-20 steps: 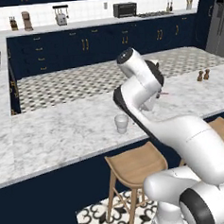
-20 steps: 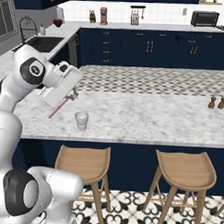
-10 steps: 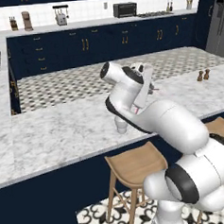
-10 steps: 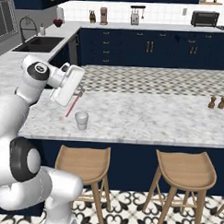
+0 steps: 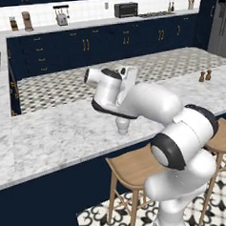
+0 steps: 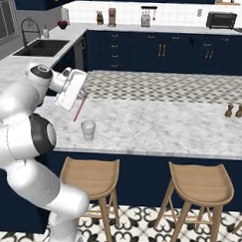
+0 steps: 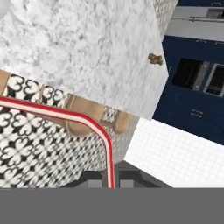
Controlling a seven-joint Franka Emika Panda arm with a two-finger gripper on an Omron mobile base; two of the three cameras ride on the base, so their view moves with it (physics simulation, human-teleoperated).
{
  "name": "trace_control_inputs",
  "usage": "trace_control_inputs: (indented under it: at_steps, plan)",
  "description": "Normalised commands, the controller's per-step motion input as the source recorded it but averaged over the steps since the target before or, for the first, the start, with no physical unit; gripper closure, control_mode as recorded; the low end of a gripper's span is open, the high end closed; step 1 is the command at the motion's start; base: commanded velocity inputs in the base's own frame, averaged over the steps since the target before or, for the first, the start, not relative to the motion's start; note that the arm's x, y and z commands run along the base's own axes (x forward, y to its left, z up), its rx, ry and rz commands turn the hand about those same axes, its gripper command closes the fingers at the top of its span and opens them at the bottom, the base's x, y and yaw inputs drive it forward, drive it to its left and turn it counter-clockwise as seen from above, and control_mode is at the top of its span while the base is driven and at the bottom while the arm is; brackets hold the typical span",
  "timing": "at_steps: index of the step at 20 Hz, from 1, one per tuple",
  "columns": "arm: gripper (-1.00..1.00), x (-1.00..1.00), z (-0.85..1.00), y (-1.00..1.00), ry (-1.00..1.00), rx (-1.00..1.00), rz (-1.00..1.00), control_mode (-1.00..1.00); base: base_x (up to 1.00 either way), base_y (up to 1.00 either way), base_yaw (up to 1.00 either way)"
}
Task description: Take a straw from the drawer in front and place it inside the glass cup on the dining counter.
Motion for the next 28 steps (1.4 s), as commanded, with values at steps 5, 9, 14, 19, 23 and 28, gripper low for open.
trace_control_inputs:
  at_steps: [5, 9, 14, 19, 23, 28]
  plan:
    - [1.0, 0.57, -0.13, 0.01, 0.0, -0.15, -0.15, -1.0, 0.0, 0.0, 0.0]
    - [1.0, 0.28, -0.2, 0.0, 0.04, -0.06, -0.1, -1.0, 0.0, 0.0, 0.0]
    - [1.0, 0.23, -0.28, 0.0, 0.06, 0.0, -0.06, -1.0, 0.0, 0.0, 0.0]
    - [1.0, 0.32, -0.35, 0.0, 0.02, -0.01, -0.07, -1.0, 0.0, 0.0, 0.0]
    - [1.0, 0.39, -0.29, 0.0, 0.0, -0.03, -0.07, -1.0, 0.0, 0.0, 0.0]
    - [1.0, 0.33, -0.32, 0.0, 0.0, -0.04, -0.07, -1.0, 0.0, 0.0, 0.0]
